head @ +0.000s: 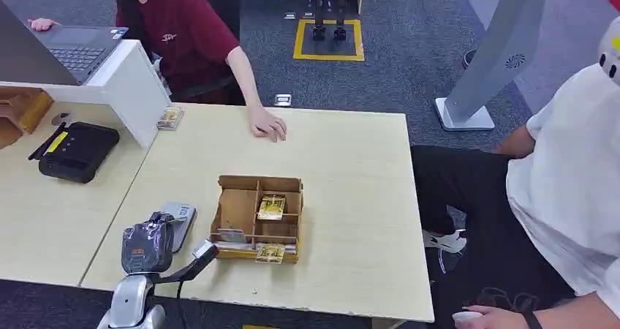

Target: Pass the card to the sensor for recognition and then transmit it.

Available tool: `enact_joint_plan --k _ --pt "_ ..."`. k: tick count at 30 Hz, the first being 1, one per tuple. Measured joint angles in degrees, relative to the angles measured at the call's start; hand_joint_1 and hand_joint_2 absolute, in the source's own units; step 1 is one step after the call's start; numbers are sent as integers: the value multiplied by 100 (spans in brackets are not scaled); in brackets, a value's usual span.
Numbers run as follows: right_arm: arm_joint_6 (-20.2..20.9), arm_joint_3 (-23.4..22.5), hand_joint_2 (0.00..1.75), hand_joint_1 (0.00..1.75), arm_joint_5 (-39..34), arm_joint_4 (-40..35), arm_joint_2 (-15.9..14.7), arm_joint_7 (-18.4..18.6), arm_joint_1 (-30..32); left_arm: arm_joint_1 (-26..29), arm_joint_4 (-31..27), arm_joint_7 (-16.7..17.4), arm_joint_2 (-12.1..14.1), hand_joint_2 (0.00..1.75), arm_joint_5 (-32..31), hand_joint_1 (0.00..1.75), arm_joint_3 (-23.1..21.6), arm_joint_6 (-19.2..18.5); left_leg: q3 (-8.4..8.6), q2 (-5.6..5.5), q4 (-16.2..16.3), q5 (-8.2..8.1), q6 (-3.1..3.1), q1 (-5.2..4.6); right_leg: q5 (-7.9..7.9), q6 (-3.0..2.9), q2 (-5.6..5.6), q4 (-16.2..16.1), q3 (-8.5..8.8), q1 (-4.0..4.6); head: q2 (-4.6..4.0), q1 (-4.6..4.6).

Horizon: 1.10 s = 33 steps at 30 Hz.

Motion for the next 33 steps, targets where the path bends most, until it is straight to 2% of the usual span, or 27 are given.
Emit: enact_joint_plan --k 3,7,8,9,11,15,17,18,28,31,32,33 --pt "-4 0 175 0 4 0 0 0 1 -72 128 113 98 175 207 175 -255 0 9 -8 -4 3 2 -1 0 0 -6 0 12 -1 0 0" --pt "-13 0 175 0 42 0 0 -4 -21 -246 428 -20 146 175 334 175 -343 0 47 -32 -21 -5 3 -7 -12 -9 -29 0 44 -8 0 0" --pt "-11 0 175 0 42 0 0 -4 -24 -296 523 -66 151 175 342 175 -343 0 64 -40 -28 -20 8 -14 -26 5 -37 0 58 -15 0 0" --pt "-13 0 175 0 44 0 0 -4 -26 -356 644 -110 148 175 358 175 -343 0 49 -51 -34 -40 -18 -20 -34 -1 -46 0 76 -21 2 -2" --pt "-13 0 175 0 55 -7 0 -4 -48 -502 867 -184 148 175 388 175 -343 0 80 -67 -42 -52 -18 -26 -94 31 -68 0 102 -31 0 -2" --pt "-13 0 175 0 76 -35 0 -4 -179 -761 1199 -221 155 175 393 175 -343 0 53 -75 -47 -26 -13 -28 -60 14 -79 1 70 -32 0 -7" --pt "-13 0 175 0 83 -42 -2 -4 -207 -824 1289 -221 159 175 393 175 -343 0 56 -77 -50 -9 -16 -27 -32 -19 -79 2 70 -31 0 -5" --pt "-13 0 175 0 87 -44 -2 -4 -216 -858 1331 -221 157 175 393 175 -341 -2 56 -83 -51 8 11 -28 -34 -16 -81 4 73 -32 0 -7" --pt "-17 2 175 0 87 -59 -2 -4 -232 -960 1466 -208 166 175 386 175 -341 -15 62 -85 -60 6 9 -29 -35 -17 -83 4 79 -32 0 -4" --pt "-17 2 175 0 83 -66 -2 -2 -232 -1029 1571 -208 170 175 384 175 -341 -15 69 -85 -65 -6 -10 -29 -43 -26 -85 4 86 -32 0 -11" --pt "-17 2 175 0 85 -70 -2 -4 -224 -1033 1639 -223 175 175 410 175 -341 -13 109 -85 -76 -34 -39 -32 -57 -29 -84 4 124 -35 0 -11" --pt "-17 0 175 0 83 -70 -2 -4 -200 -975 1619 -512 170 175 616 175 -301 -7 140 -83 -79 -9 -9 -31 -63 -36 -80 4 141 -33 0 -9"
